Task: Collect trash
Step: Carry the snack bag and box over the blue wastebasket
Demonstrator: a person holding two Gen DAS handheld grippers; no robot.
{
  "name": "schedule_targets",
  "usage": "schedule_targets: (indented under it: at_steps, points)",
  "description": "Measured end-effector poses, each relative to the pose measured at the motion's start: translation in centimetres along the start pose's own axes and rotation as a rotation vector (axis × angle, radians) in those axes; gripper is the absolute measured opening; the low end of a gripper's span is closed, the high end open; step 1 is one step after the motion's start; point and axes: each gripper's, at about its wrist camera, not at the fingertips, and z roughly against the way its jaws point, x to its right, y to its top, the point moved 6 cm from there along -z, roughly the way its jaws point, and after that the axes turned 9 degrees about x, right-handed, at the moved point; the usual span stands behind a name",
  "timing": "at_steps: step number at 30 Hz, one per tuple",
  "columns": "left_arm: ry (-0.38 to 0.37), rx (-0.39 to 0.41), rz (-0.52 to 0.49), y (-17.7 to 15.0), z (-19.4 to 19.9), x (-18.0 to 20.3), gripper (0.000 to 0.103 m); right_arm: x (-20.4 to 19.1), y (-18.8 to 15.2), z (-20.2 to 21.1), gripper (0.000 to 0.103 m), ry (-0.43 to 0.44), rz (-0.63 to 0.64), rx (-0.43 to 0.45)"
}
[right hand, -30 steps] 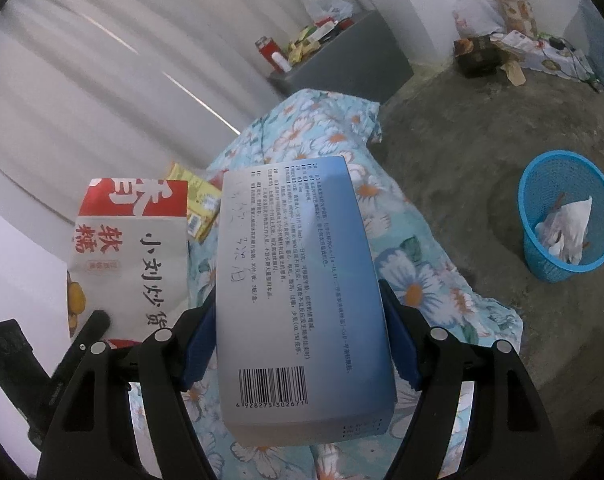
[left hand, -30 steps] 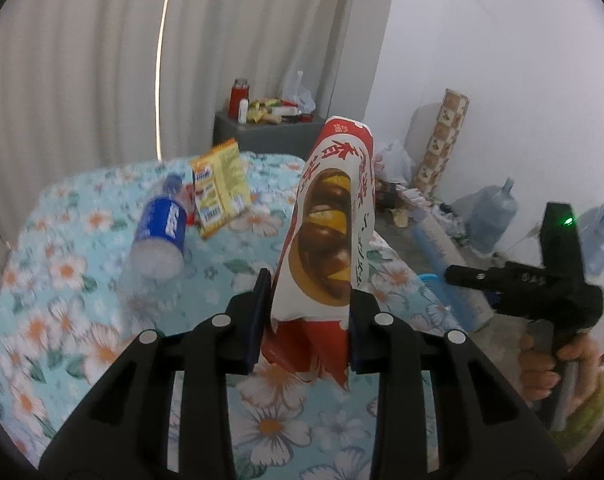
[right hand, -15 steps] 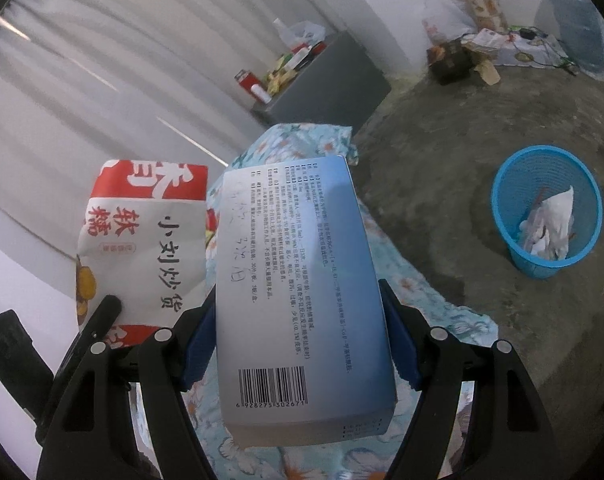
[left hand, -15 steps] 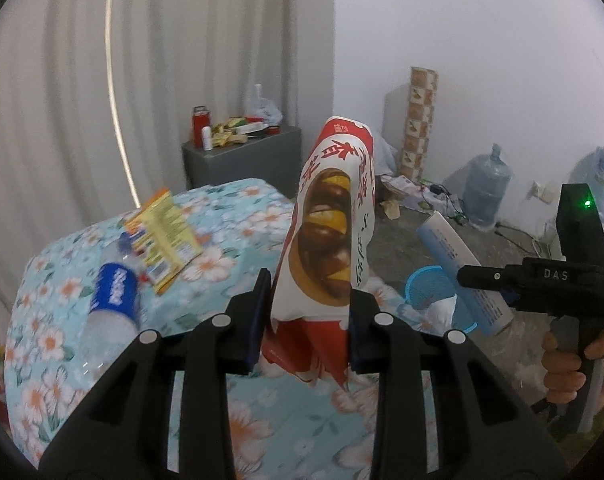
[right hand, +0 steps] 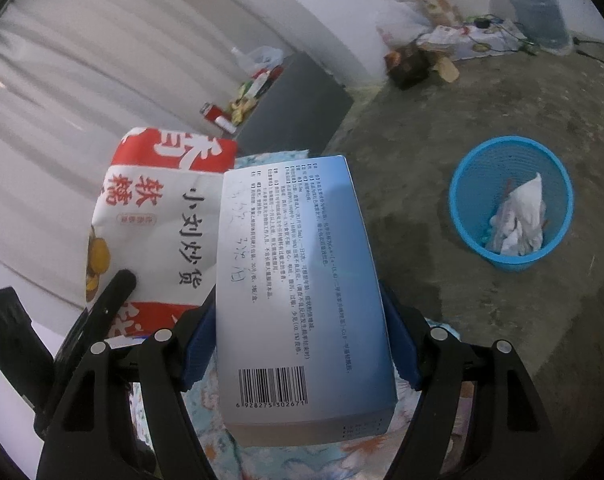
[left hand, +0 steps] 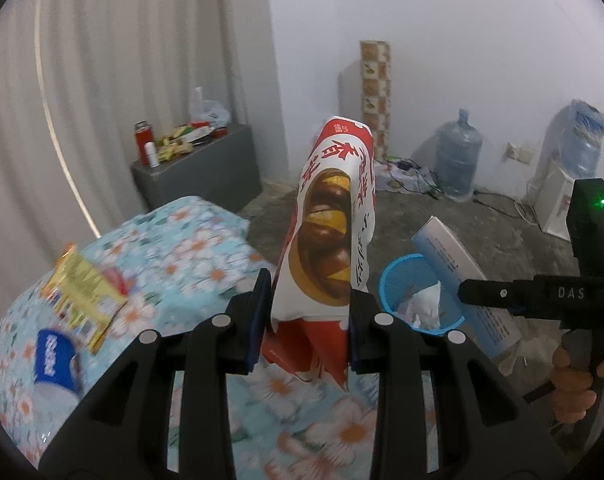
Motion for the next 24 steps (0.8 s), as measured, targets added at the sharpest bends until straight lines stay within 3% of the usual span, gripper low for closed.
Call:
schedule_targets:
  at_steps: [5, 13, 24]
  points:
    - [-0.051, -0.027, -0.061, 0.8, -3.3, 3.3, 0.030, 2.9, 0.9, 0.3, 0.071, -0.042, -0.047, 0.028]
    - [-0.121, -0.087, -0.175, 2.1, -10.3, 9.0, 0.030, 12.2, 4.2, 3.4, 0.071, -0.238, -0.186, 0.161]
    - [-0.192, -0.197, -0.239, 0.4, -16.6, 14.4, 0.030, 17.4, 4.8, 2.3, 0.071, -0.276, -0.287, 0.168]
